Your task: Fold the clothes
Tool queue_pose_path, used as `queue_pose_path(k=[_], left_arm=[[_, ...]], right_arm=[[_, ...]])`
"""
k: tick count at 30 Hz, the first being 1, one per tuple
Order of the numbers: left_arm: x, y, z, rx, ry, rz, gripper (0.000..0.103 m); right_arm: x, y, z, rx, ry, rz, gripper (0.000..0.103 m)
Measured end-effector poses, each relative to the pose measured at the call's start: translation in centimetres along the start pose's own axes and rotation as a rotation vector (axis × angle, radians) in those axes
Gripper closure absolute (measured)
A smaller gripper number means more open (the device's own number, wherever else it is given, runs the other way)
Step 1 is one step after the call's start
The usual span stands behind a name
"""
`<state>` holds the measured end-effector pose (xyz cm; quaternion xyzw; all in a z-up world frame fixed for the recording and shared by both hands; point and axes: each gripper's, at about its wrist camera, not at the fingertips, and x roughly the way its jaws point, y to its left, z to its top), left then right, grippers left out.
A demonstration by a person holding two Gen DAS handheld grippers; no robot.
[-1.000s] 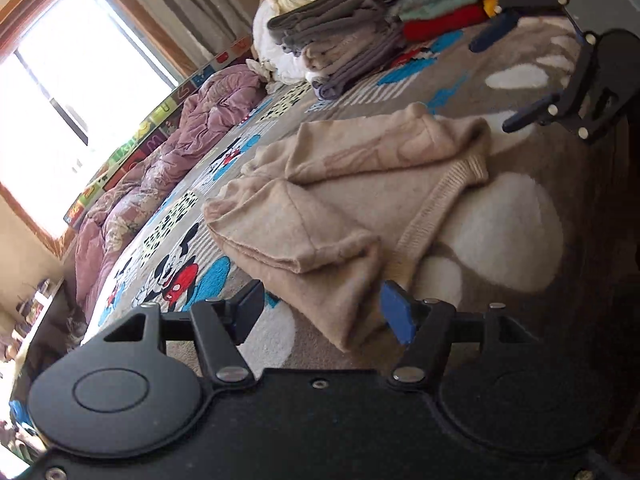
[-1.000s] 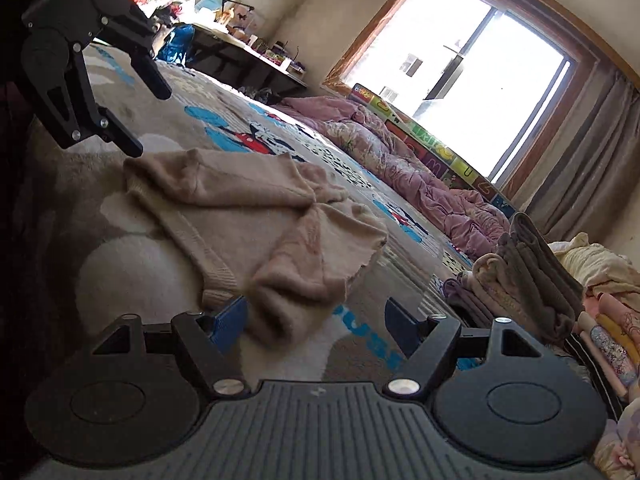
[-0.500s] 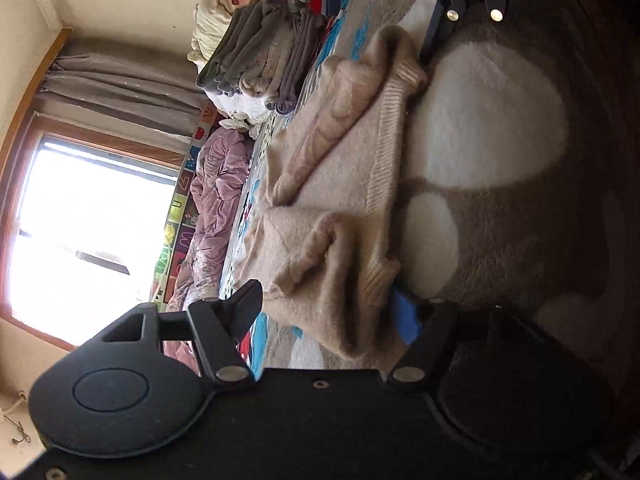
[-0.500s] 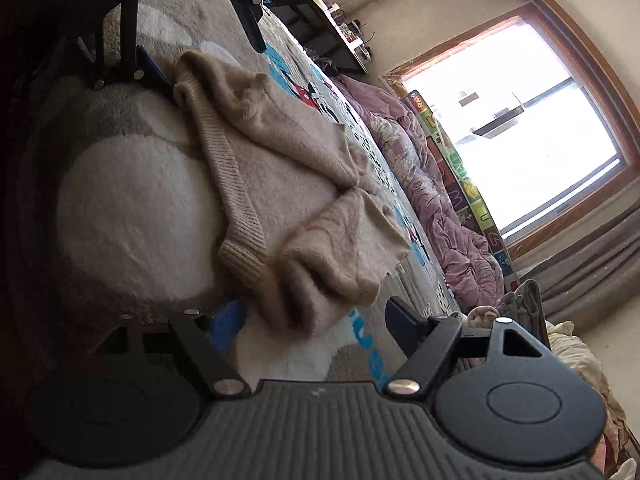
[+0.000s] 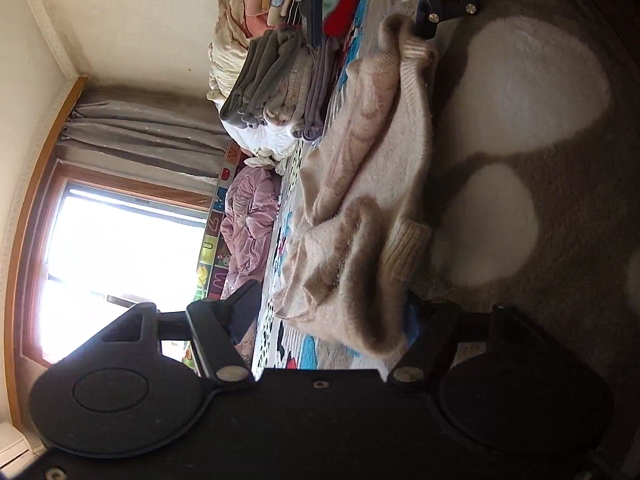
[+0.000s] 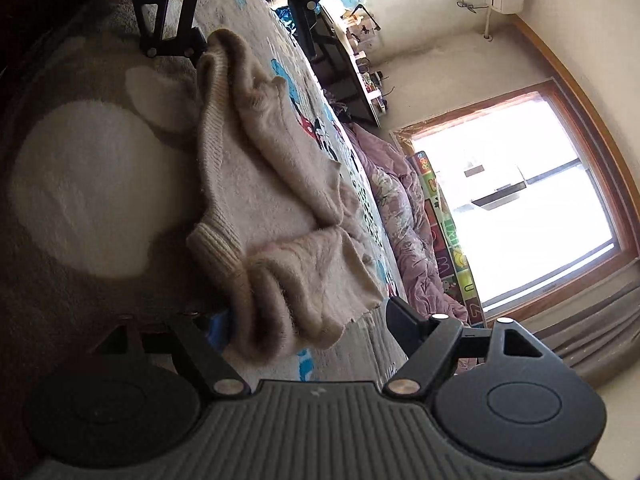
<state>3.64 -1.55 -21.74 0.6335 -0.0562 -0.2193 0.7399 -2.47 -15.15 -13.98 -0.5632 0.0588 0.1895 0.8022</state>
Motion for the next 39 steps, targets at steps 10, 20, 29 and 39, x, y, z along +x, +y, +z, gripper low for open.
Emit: queue_pose_path(k=[10,20,29,39], left_arm=[[2.8,0.4,-1.1,0.116,-0.114,-0.098,0.064],[0.3,0.6,0.6,0.057,-0.049,-0.133,0.084],[-8.0,4.4,1.9,-0.029,-0.112,-0.284,0.083],[-5.2,14.3,0.7,-0.47,-0.146,-0.458,0.081]], right_arm=[[1.5,-0.6,-0.7,0.013,-0.086,0.112,0.051],[-0.7,-1.5,1.6,0.201,-0.051,0.242,0.077],[-9.6,-3.9,3.6,0.296,-0.107,0.371,0.078],[-10.5,-13.3,2.3,0.548,-0.222,0.383,0.077]])
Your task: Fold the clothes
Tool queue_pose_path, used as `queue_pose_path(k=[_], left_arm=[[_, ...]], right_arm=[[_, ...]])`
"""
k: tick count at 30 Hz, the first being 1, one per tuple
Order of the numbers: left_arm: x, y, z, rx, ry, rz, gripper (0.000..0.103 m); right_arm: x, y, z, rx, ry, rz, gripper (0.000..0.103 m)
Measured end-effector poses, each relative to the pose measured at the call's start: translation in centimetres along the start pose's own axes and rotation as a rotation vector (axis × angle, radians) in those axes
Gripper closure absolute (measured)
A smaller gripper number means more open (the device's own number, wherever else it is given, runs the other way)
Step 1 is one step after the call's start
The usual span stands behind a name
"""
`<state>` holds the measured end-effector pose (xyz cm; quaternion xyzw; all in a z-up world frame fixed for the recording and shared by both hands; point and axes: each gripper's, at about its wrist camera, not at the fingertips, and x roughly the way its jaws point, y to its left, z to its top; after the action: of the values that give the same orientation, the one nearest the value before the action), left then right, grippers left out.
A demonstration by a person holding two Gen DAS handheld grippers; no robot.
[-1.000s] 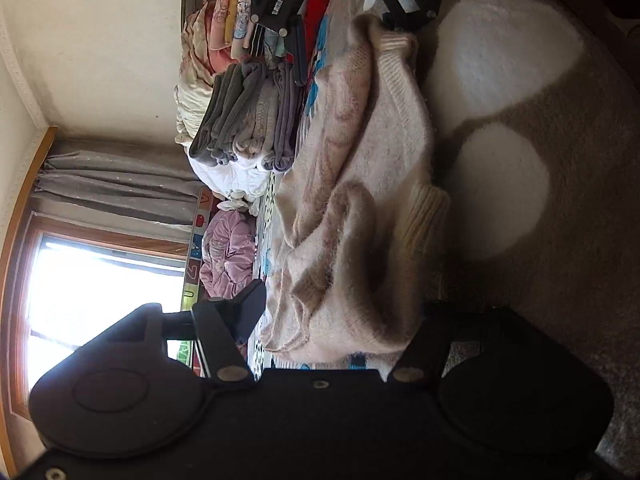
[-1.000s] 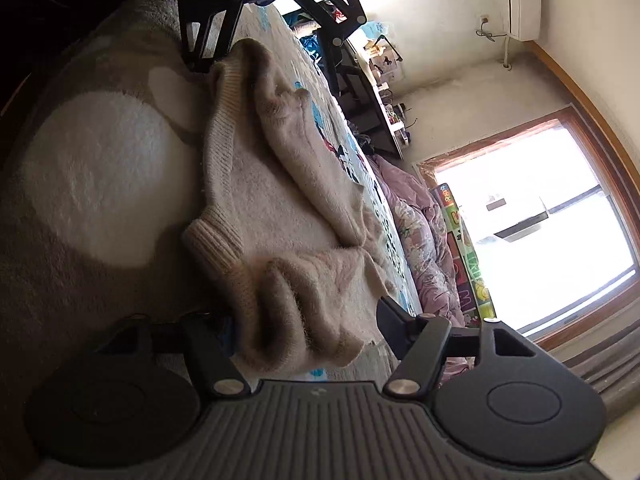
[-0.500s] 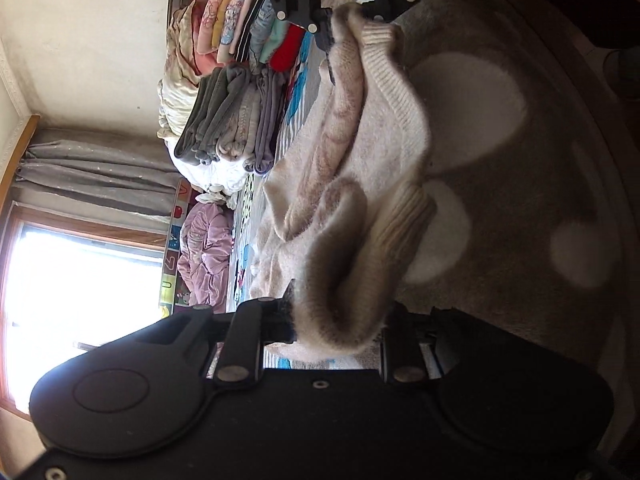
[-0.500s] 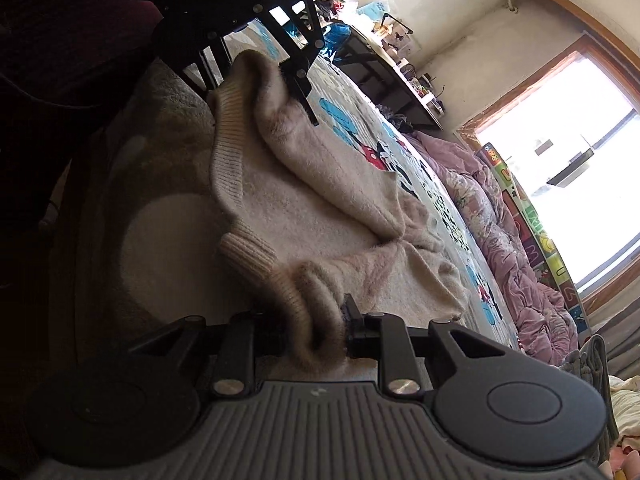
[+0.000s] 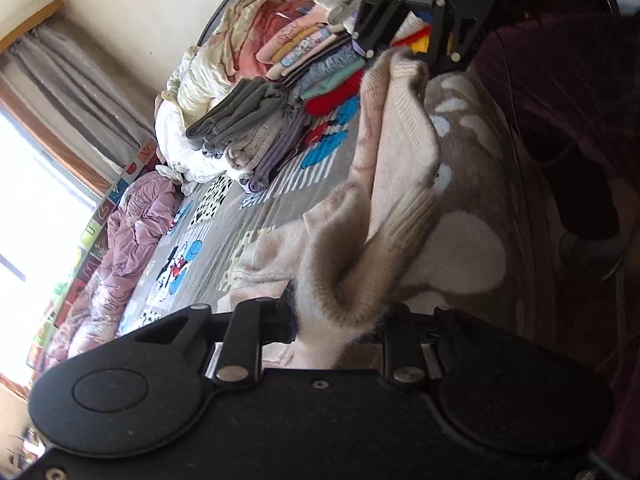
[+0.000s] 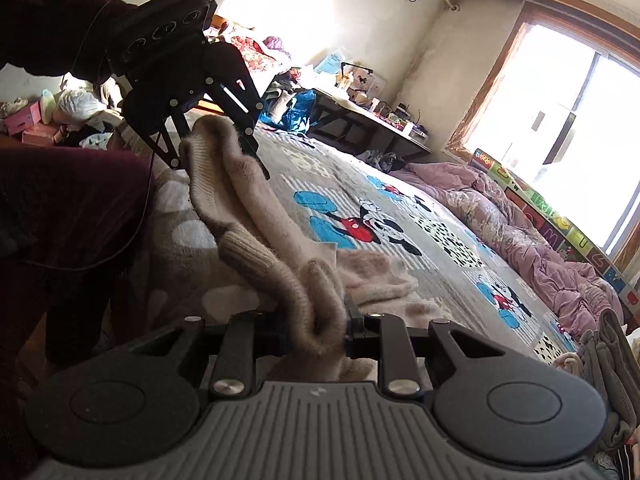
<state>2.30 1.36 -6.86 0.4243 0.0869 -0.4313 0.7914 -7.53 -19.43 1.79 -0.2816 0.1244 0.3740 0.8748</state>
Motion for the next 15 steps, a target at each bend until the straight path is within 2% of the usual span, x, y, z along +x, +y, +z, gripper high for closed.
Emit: queue_pose_path(k=[6,12,15], left_arm=[[2.5,6.2,-1.6,-0.342,-0.116,-0.059,0.08],[5.8,11.0,-4.3,-0.687,-0.261,-0.098,0.081],[8.2,13.3,-5.5,-0.822,-0.312,-0.116,0.081]], right_arm=[[1.2,-6.3,-1.0,0.209,-0.09,0.036,0.077],[4.2,-13.0,-3.3,0.51,-0.2,0.103,0.077],[6.5,-16.1,-4.9,0.659,-0.233,0.129,0.077]])
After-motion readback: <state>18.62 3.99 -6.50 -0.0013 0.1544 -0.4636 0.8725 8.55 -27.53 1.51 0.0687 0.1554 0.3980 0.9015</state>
